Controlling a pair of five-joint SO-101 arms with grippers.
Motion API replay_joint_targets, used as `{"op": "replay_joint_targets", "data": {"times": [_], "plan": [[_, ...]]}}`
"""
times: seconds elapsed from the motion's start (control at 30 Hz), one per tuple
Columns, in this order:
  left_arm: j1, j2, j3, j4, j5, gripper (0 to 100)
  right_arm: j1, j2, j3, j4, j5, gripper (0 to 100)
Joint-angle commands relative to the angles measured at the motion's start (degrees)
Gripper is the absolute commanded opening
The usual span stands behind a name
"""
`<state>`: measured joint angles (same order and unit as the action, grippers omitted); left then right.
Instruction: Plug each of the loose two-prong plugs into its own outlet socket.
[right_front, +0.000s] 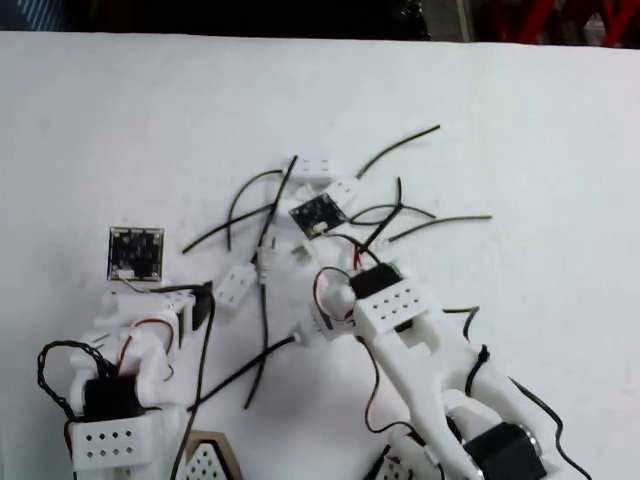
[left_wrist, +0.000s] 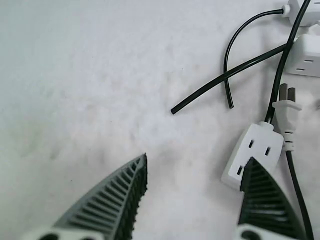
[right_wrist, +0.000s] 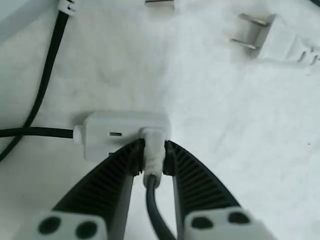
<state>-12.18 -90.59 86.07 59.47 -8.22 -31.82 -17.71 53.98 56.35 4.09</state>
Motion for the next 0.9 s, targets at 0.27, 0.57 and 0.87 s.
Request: {"op": "replay_joint_targets", "data": {"times": [0.27, 0.57, 0.87], "plan": [[-0.57, -0.66, -0.26, 0.0, -0.53, 30, 2.51, -5.49, -9.67, 4.97, 0.62, 1.6], [-0.57, -0.66, -0.44, -0.18, -0.26, 30, 12.62, -7.25, -31.47, 10.95, 0.79, 1.8], [-0.66, -0.75, -0.7, -0.18, 0.0, 30, 19.47, 10.95, -49.32, -2.42, 0.26, 1.8]]}}
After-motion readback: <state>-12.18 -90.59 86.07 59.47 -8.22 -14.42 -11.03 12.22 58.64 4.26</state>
